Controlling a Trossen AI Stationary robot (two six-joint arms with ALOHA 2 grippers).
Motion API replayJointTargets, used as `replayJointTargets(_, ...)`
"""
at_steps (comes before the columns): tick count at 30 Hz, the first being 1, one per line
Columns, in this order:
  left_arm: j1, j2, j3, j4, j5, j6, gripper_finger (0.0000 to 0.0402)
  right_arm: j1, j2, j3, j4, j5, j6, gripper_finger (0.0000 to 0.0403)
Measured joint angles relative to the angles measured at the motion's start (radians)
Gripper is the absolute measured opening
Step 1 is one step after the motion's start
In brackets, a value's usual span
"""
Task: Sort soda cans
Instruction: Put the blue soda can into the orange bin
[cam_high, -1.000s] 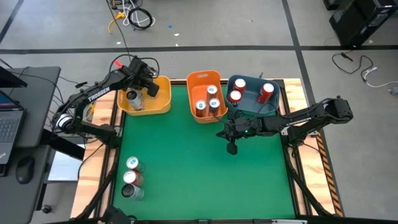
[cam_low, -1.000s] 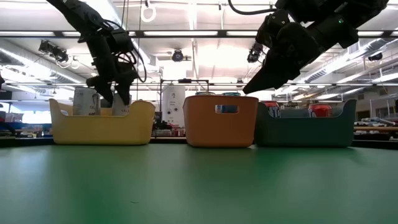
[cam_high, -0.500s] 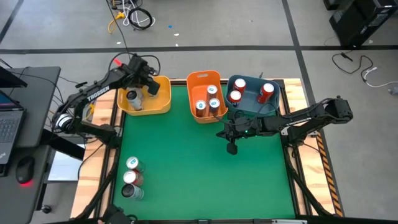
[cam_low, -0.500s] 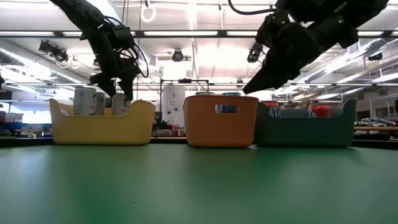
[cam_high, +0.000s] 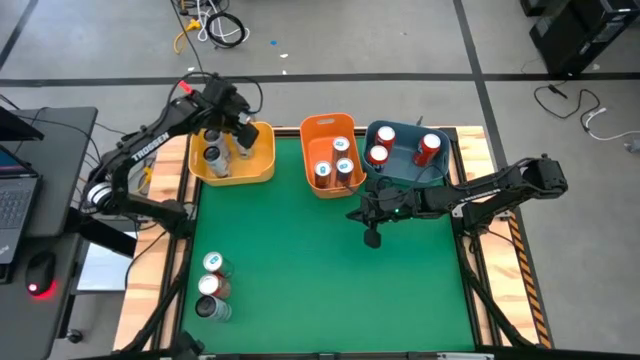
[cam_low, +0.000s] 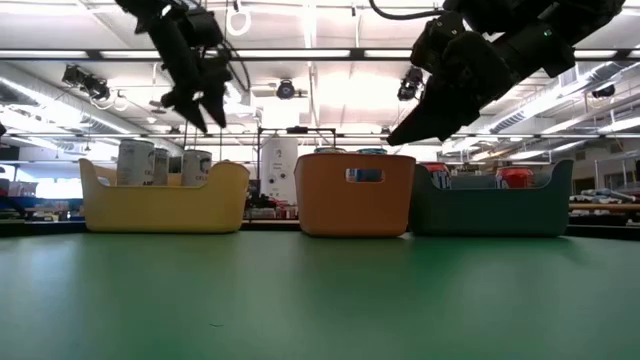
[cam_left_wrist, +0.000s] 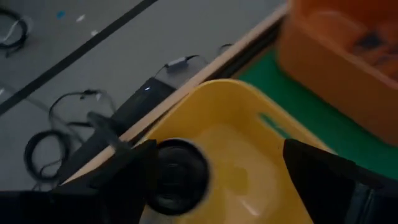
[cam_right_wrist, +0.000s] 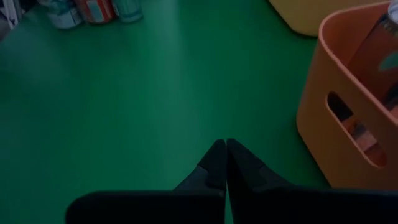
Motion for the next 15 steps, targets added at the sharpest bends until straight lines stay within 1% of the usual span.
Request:
replayJointTargets(3,-0.043,-0.019,0.039,-0.061,0.013,0.019,0.0322,0.000,0.000,0.000,0.017,0.000,0.000,0.0000)
replayJointTargets(6,-0.108,-0.056,0.042,-0.080,-0.023,0.032,0.0274,0.000,0.000,0.000,0.060,0.000,0.000,0.0000)
replayJointTargets(8,-0.156,-0.087,0.032,-0.080,-0.052,0.040,0.0226,0.000,0.000,0.000,0.091,0.000,0.000,0.0000)
replayJointTargets(10,-0.196,-0.129,0.015,-0.075,-0.057,0.046,0.0167,0.000,0.000,0.000,0.127,0.000,0.000,0.0001)
replayJointTargets(14,-0.261,-0.229,-0.029,-0.048,-0.045,0.057,0.0035,0.000,0.000,0.000,0.178,0.000,0.000,0.0002)
replayJointTargets(15,-0.273,-0.257,-0.042,-0.047,-0.026,0.056,0.0018,0.000,0.000,0.000,0.186,0.000,0.000,0.0002)
